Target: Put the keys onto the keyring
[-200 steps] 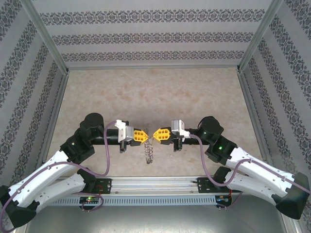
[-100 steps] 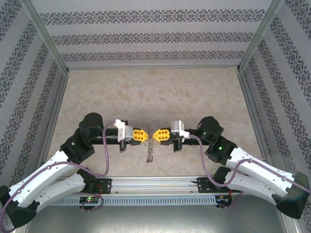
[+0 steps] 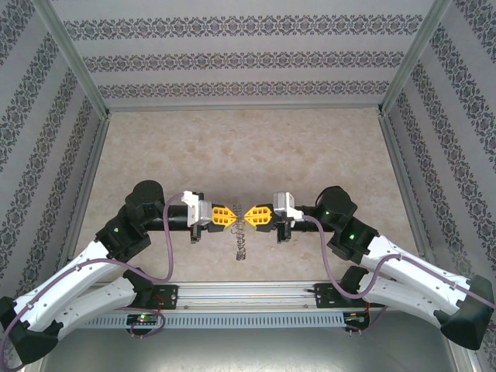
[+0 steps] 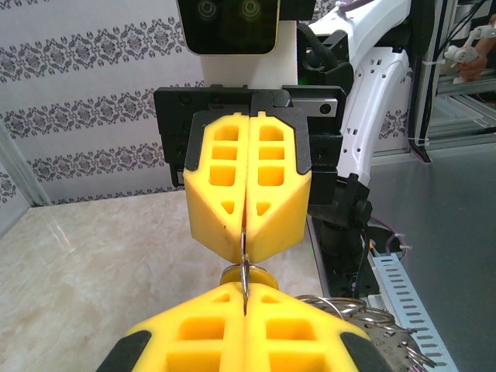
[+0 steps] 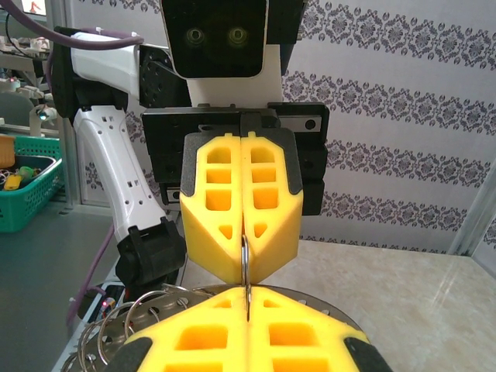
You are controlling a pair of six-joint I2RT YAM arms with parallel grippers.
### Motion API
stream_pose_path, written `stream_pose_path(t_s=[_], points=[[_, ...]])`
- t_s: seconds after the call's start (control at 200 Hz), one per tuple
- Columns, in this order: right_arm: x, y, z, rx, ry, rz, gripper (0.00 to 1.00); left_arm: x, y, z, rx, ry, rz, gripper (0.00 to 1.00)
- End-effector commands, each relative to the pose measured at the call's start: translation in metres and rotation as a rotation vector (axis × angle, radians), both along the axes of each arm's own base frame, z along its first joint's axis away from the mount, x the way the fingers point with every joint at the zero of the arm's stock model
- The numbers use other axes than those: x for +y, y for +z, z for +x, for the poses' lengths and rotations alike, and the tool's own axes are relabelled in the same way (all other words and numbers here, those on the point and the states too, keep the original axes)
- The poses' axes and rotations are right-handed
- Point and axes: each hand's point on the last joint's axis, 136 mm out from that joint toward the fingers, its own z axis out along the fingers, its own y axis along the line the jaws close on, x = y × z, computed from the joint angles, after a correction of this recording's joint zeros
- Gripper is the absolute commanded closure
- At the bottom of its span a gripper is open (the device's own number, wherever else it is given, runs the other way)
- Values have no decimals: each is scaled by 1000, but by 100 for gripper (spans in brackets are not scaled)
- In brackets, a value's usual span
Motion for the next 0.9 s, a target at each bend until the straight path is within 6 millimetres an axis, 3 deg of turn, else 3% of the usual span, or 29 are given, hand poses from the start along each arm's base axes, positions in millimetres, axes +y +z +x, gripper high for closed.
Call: stream_pose_path(t_s=[0.0,0.894], points=[[1,5,-8,-6,34,22,100,3,17,-1,-47,-2,-59,100],[3,18,-15,-13,78,44,100,3,15,1,-50,3,-48,100]])
